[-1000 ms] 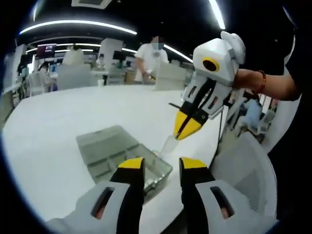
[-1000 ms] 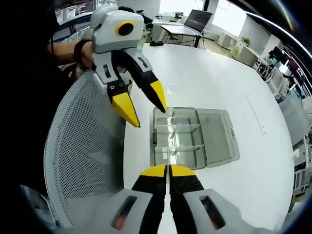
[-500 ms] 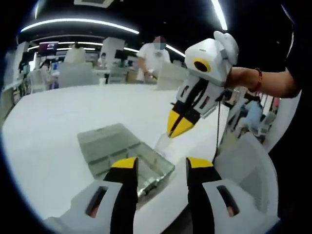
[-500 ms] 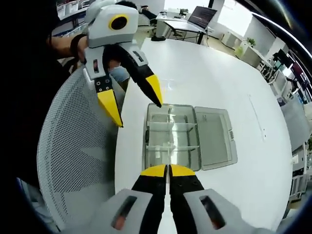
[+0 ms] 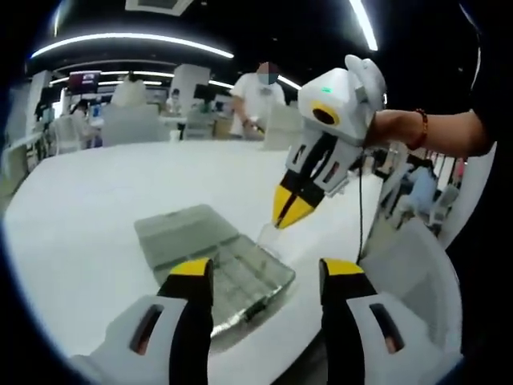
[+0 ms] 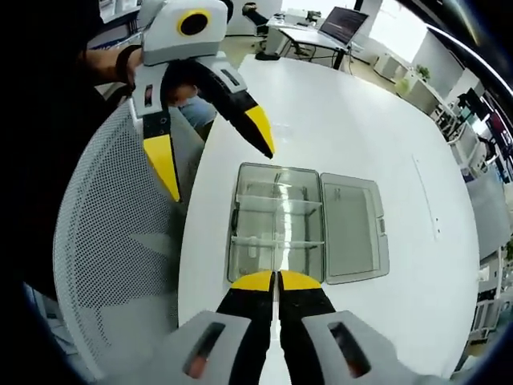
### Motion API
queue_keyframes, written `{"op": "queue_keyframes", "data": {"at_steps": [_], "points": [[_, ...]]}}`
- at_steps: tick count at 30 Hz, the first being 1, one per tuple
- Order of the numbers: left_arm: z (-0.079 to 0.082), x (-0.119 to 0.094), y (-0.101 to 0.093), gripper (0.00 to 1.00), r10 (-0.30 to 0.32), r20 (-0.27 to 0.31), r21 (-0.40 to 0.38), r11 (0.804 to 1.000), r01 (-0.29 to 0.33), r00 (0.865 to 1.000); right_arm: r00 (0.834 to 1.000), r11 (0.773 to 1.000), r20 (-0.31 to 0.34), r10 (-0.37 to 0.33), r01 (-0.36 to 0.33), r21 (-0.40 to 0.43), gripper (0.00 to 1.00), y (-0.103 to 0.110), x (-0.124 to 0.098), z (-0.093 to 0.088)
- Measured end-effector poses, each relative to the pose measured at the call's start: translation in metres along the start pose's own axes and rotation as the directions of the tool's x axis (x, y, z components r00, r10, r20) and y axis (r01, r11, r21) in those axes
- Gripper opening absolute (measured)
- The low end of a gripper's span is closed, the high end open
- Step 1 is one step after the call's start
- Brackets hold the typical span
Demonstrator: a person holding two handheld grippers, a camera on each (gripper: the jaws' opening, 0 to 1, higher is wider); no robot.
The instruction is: Insert the divider into the dual guide fixture by aligning both edges with the guide slots and pushing it downward to the bottom, including one-sided entry, uneven engagement, binding, and posture correction.
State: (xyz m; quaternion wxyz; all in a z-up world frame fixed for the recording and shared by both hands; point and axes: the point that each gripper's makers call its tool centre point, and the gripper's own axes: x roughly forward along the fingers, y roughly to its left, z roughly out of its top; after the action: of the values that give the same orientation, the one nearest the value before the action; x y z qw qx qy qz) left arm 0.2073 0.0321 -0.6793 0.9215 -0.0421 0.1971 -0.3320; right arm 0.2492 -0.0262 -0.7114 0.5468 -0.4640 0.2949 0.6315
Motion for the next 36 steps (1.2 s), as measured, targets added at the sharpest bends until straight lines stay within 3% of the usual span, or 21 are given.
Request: {"op": "queue_keyframes", "data": {"at_steps": [8, 13, 36], "points": [[0.002, 0.001, 0.01, 0.72, 0.031, 0.009, 0.022, 0.999, -0.031, 0.999, 1.0, 1.0, -0.011, 0.018, -0.018, -0.008, 0.0, -0.003, 0.006, -0.001], [0.003, 0.001, 0.014, 0.77, 0.039, 0.014, 0.016, 0.999, -0.039, 0.999, 0.999, 0.999, -0.023, 0.032, -0.032, -0.018, 0.0, -0.004, 0.012, -0.001], [-0.001, 0.0, 0.02, 0.77, 0.066, 0.002, -0.008, 0.998, -0.066, 0.998, 0.996, 0.997, -0.048, 0.077, -0.079, -0.023, 0.0, -0.007, 0.024, -0.007]]}}
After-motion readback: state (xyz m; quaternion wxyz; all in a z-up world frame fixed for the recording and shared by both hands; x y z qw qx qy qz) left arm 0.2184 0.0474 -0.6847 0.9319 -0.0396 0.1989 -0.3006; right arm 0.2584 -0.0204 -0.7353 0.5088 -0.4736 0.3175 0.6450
